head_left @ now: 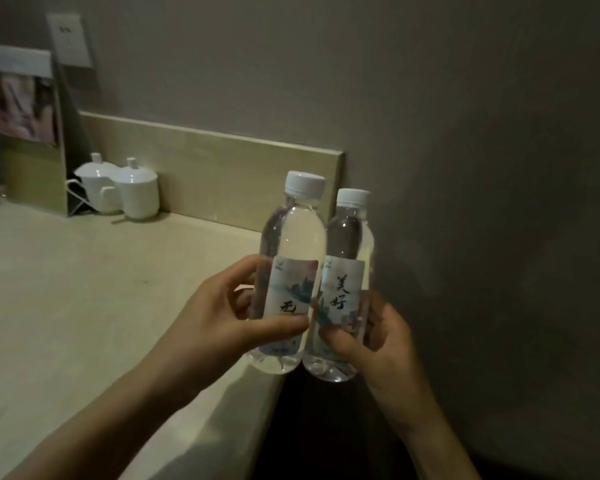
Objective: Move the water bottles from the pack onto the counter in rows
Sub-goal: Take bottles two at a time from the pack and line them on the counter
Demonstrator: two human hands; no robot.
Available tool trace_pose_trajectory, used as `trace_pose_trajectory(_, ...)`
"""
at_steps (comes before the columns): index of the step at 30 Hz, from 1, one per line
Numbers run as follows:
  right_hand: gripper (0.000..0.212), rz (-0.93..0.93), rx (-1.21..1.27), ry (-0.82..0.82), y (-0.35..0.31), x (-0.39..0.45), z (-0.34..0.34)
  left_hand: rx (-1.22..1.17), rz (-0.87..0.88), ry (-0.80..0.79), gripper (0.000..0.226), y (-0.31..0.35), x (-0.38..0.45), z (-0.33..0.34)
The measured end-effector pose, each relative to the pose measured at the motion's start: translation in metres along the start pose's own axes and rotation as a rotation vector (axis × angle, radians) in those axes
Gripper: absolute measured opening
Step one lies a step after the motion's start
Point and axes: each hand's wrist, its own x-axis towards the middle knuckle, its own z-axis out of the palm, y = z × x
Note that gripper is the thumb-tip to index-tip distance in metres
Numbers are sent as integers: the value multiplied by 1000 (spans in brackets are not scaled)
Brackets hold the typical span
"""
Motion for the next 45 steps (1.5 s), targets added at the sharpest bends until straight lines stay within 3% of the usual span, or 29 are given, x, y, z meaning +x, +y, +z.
trace_pose_trajectory(3, 54, -27, -63, 35, 9, 20, 31, 65, 37, 0, 54, -6, 5, -41)
trace_pose_trajectory(8, 52, 3, -170, 52, 20, 49, 70, 250, 90, 134, 57, -18, 17, -88)
trace_pose_trajectory(22, 58, 20, -345, -44, 37, 110, 122, 226, 52, 312, 49, -43, 39, -148)
trace_pose_trajectory(31, 53, 63, -311, -45, 53, 158, 167, 263, 66, 261, 47, -56, 73, -209)
trace_pose_trajectory(45, 56, 108, -342, 231, 91, 242, 247, 244, 132, 84, 51, -96, 154, -313)
